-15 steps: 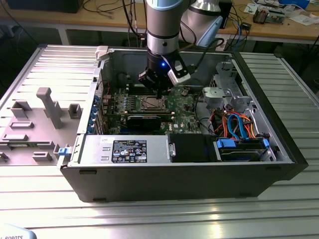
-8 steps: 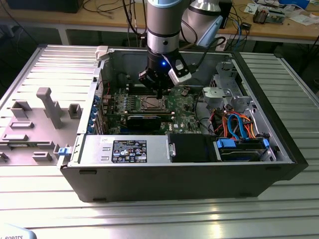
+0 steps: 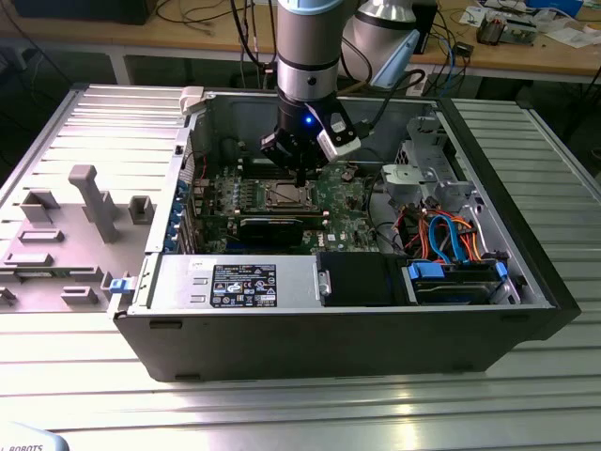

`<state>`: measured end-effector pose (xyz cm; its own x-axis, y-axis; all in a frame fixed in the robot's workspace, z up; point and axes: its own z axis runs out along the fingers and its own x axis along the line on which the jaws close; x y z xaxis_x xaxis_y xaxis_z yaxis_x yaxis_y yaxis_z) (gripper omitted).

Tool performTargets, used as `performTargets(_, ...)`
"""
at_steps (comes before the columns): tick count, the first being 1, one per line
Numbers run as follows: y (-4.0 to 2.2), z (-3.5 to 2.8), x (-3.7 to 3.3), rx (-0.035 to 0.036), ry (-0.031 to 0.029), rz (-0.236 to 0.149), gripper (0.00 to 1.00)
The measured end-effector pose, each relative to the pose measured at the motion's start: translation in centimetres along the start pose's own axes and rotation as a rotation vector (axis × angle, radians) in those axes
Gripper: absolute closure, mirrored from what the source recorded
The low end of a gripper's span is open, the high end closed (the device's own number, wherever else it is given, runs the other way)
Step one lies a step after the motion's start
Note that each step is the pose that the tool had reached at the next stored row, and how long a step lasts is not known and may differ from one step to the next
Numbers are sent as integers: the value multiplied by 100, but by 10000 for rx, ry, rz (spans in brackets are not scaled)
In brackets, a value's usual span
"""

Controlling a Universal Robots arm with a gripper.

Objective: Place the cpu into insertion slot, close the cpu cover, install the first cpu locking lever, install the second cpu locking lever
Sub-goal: 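Install the second cpu locking lever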

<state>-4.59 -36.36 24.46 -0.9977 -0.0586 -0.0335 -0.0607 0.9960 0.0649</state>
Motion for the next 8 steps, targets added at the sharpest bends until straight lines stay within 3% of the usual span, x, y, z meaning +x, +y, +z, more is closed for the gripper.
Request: performTargets(8, -2, 0, 0, -1, 0, 0, 89)
